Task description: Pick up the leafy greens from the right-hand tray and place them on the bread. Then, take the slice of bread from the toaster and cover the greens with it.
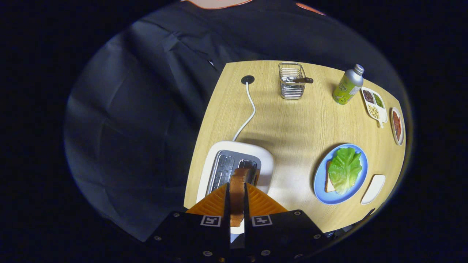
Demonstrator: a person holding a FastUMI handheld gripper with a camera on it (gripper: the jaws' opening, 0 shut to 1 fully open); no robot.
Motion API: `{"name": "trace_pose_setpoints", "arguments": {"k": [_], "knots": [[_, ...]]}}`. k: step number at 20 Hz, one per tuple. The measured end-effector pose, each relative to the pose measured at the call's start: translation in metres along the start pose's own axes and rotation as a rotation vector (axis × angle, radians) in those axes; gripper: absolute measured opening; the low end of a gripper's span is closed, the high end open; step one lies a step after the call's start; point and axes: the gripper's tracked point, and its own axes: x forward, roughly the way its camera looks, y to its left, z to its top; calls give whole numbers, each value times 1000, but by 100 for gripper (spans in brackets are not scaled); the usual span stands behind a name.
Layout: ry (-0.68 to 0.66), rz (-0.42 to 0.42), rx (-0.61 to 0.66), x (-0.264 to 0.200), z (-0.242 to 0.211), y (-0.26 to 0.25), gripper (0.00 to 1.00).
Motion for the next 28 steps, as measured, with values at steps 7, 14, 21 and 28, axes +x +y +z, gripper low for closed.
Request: {"name": "trace_pose_setpoints", "arguments": {"k": [7, 14, 21, 28], "knots": [[-76, 151, 75, -55, 7, -6, 13], [-158, 247, 111, -97, 9, -22, 13], [-233, 346, 149, -126, 11, -54, 13], [-297, 388, 151, -130, 7, -115, 13]]}}
